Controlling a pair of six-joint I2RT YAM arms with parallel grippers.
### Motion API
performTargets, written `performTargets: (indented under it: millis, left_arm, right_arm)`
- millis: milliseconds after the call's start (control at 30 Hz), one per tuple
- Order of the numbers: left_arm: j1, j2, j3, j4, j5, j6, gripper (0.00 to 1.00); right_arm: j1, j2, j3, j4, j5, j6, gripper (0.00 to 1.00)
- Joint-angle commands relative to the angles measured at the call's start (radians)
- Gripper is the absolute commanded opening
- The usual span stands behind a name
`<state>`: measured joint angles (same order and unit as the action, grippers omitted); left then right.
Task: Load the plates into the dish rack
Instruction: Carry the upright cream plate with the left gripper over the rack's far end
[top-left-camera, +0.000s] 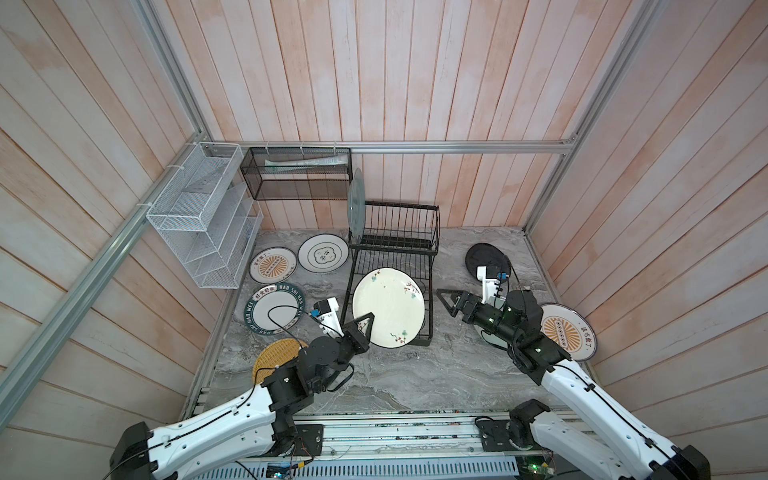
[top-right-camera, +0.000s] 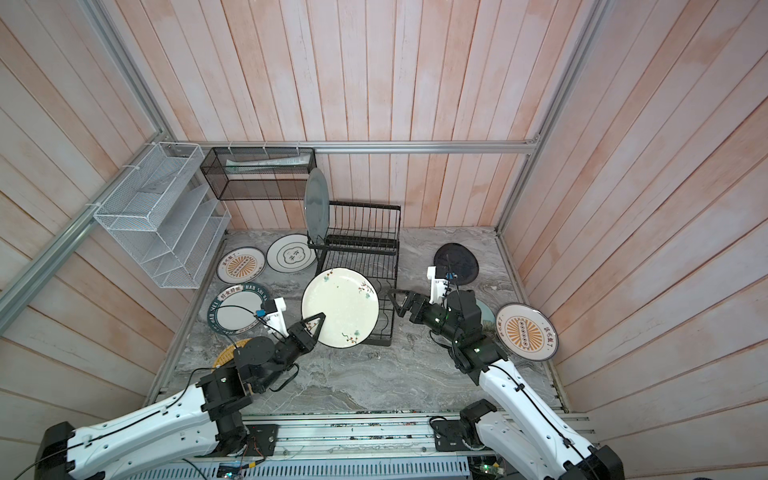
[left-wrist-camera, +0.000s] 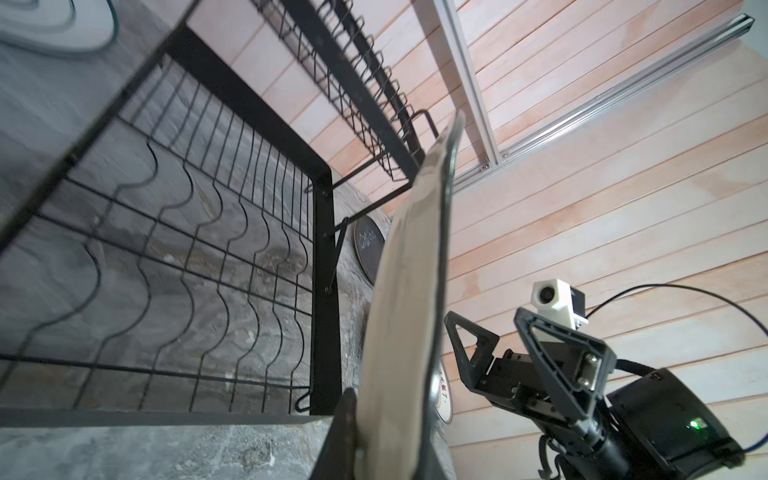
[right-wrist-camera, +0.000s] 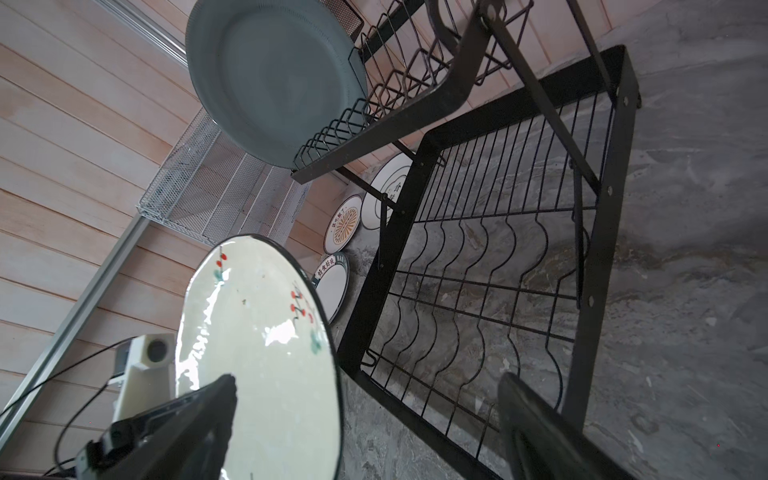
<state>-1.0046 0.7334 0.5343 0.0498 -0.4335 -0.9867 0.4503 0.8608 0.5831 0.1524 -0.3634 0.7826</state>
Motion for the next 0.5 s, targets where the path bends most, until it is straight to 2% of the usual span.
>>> performTargets:
  millis: [0,167,300,467]
  left_arm:
    - [-0.004,-0.044,0.209,-0.171,-0.124,0.187,0.0]
    - [-0.004,0.102,0.524,-0.33,-0.209,0.383,0.0]
    - [-0.003,0.236,0.731,-0.311,-0.256,0.571,0.0]
    - [-0.003,0.418,0.958,-0.295,-0.353,0.764,0.0]
  right_arm:
    - [0.0,0.019,-0.031,0.1,0.004,-0.094,0.98]
    - [0.004,0.082,-0.086,0.212,-0.051,-0.118,0.98]
    - [0.019,0.109,-0.151,0.298,-0.072,-0.103,0.98]
    - [0.075,0.116,-0.195,0.36,-0.008,-0.143,0.98]
